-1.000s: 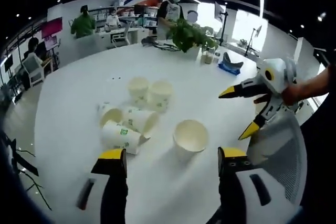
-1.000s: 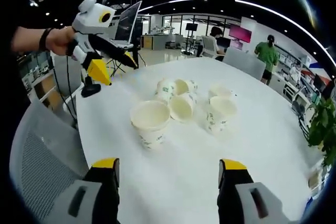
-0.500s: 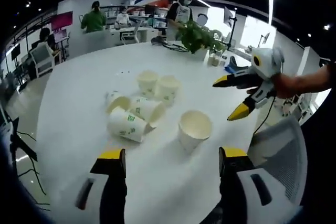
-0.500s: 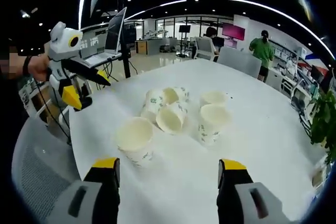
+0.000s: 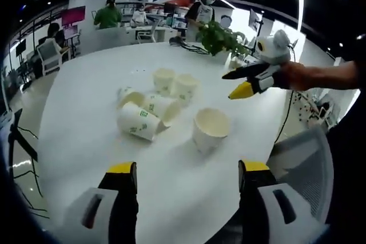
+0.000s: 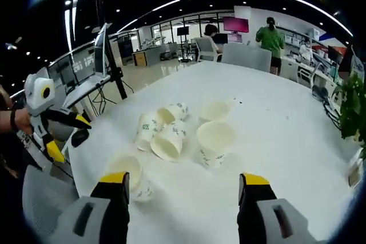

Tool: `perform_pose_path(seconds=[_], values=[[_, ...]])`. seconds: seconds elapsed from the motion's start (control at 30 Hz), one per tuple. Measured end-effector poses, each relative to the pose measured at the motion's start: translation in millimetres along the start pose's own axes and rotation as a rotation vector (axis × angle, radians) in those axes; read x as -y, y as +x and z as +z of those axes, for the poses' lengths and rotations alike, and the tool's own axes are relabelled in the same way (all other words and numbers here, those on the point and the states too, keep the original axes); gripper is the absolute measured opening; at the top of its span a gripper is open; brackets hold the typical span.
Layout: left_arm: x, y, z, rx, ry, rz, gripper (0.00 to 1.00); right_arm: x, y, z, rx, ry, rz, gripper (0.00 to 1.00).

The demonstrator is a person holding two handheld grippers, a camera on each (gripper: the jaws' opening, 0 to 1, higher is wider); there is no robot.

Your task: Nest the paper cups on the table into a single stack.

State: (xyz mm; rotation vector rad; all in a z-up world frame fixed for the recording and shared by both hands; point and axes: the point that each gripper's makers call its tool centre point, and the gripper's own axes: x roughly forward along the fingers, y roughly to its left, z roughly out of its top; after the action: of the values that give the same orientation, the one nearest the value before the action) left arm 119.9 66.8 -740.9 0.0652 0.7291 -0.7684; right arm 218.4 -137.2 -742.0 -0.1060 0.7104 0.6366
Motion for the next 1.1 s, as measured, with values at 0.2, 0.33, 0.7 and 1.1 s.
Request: perform_pose_path(seconds=[0.2,0.33,0.7,1.1], values=[[0.9,-2,-7.8,-0.004,-0.012,0.001,0.70,27,15,21.5,-0.007,0.069,-0.021,0.76],[0.7,-4,-13.1,-0.011,-0.018,0.008,0.71,43,23,39.2,-0.027,0.070,-0.041,0.76],[-0.4,-6,-20.6,-0.009,-0.022,0.015,0.71,63,50,40.8,-0.143,0.078,-0.090,0.73],[-5.1,-14,-25.5,0.000,-0.044,0.034,0.71,77,84,32.2,-0.260,0.097,-0.093,0.70]])
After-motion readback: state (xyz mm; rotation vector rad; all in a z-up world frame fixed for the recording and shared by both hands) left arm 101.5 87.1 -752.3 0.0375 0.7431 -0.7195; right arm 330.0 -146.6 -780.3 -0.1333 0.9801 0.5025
